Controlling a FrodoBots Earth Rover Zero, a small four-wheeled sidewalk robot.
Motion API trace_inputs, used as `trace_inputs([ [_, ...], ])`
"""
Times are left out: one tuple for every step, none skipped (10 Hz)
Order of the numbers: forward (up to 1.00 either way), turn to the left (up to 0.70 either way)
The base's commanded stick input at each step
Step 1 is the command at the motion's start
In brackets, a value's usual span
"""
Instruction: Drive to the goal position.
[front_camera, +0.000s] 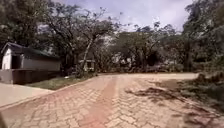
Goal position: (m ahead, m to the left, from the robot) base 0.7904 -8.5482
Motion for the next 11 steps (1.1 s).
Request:
trace_inputs([
  [0.7,0.0],
  [0.7,0.0],
  [0.7,0.0],
  [0.7,0.0],
  [0.7,0.0],
  [0.7,0.0],
  [0.7,0.0],
  [0.7,0.0],
  [0.7,0.0],
  [0.7,0.0],
  [0.7,0.0],
])
